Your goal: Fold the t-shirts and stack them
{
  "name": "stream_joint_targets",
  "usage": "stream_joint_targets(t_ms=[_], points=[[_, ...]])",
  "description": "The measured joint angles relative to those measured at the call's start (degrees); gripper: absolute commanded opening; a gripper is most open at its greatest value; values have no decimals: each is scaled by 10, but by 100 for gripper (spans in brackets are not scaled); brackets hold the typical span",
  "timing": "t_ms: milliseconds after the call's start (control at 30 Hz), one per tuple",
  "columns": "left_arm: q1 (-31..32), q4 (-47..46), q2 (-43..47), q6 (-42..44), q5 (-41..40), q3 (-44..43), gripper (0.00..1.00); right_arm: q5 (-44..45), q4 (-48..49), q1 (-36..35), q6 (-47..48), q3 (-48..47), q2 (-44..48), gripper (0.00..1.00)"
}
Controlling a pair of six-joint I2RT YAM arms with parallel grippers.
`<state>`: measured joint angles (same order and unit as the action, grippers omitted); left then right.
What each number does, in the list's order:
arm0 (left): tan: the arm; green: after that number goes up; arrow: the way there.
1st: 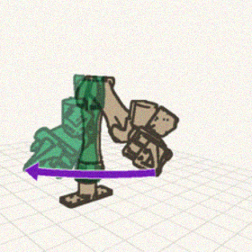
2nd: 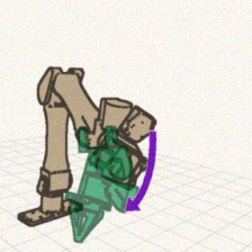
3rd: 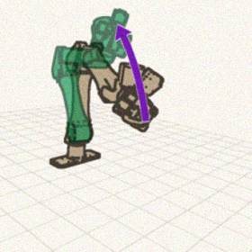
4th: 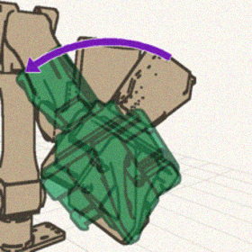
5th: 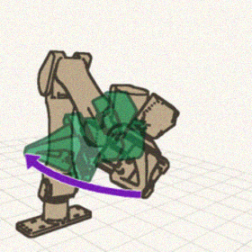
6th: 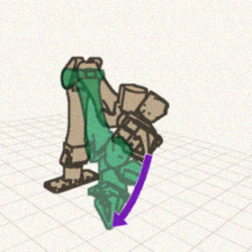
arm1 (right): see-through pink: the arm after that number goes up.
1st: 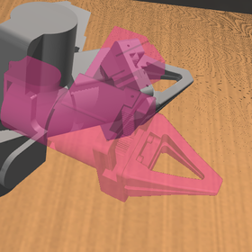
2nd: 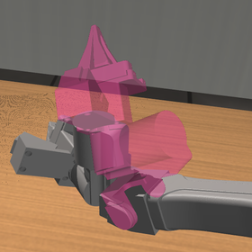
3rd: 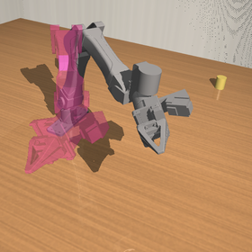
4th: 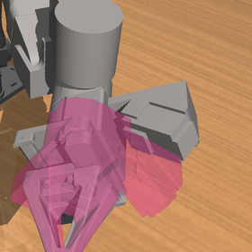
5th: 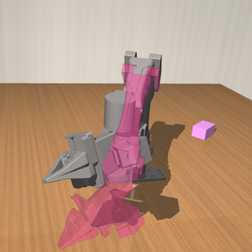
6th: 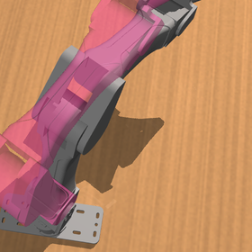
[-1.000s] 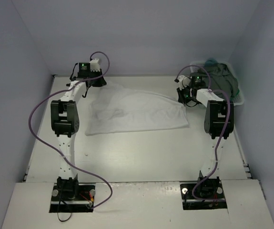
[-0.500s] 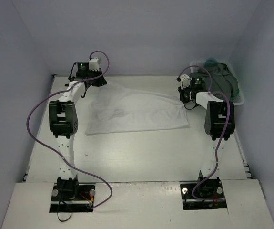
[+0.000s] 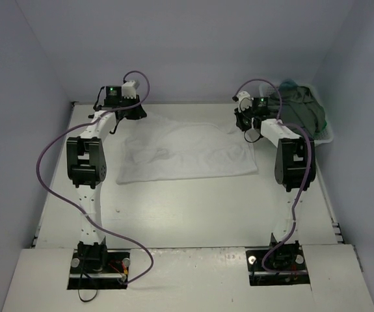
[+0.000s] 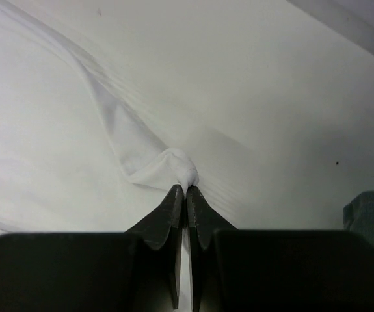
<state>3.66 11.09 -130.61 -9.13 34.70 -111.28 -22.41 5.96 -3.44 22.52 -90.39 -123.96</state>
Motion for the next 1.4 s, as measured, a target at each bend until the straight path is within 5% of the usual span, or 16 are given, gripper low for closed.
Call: stream_joint_targets(t_ms=[1400], points=[[-4, 71, 226, 129, -10, 228, 0, -9, -71, -10, 83, 87, 122, 0]])
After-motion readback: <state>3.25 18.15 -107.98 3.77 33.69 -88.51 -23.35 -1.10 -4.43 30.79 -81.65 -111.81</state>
